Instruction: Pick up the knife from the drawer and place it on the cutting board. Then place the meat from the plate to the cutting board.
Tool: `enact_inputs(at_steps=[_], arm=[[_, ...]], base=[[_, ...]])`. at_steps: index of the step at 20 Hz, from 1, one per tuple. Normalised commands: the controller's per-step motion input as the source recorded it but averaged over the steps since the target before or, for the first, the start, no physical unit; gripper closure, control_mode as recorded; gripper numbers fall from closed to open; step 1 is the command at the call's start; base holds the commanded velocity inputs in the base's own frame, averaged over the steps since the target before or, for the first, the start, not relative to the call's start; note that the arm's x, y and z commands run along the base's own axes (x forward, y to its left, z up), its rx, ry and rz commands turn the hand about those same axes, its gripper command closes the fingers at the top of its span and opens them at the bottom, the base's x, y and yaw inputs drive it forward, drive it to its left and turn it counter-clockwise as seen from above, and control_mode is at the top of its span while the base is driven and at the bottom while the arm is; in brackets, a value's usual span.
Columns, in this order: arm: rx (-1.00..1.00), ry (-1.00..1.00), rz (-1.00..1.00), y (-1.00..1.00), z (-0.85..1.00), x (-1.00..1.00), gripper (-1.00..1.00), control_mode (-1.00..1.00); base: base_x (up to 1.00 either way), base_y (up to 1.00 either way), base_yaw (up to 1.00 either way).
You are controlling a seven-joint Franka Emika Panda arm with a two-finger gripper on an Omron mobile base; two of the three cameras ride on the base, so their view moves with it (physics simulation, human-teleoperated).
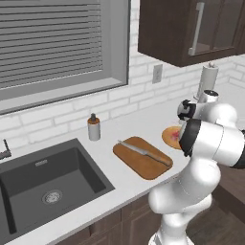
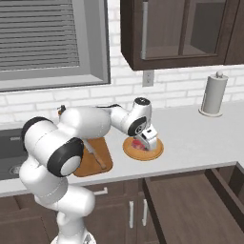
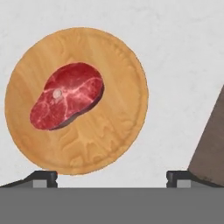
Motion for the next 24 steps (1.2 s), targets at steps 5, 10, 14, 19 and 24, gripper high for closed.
enact_inputs(at_steps=[5, 10, 14, 19, 24], arm=[[0.01, 0.02, -0.18, 0.07, 0.00, 0.25, -1.00, -1.00], [0.00, 0.15, -0.03, 0.27, -0.13, 0.17, -1.00, -1.00], [0.02, 0.02, -0.11, 0.13, -0.03, 0.67, -1.00, -1.00], [0.10, 0.00, -0.10, 0.00, -0.41, 0.29, -1.00, -1.00], [0.03, 0.00, -0.08, 0.00, -0.34, 0.41, -1.00, -1.00]], base=[[0.00, 0.00, 0.00], [0.00, 0.00, 0.00], [0.00, 0.00, 0.00], [0.00, 0.00, 0.00], [0.00, 0.00, 0.00]])
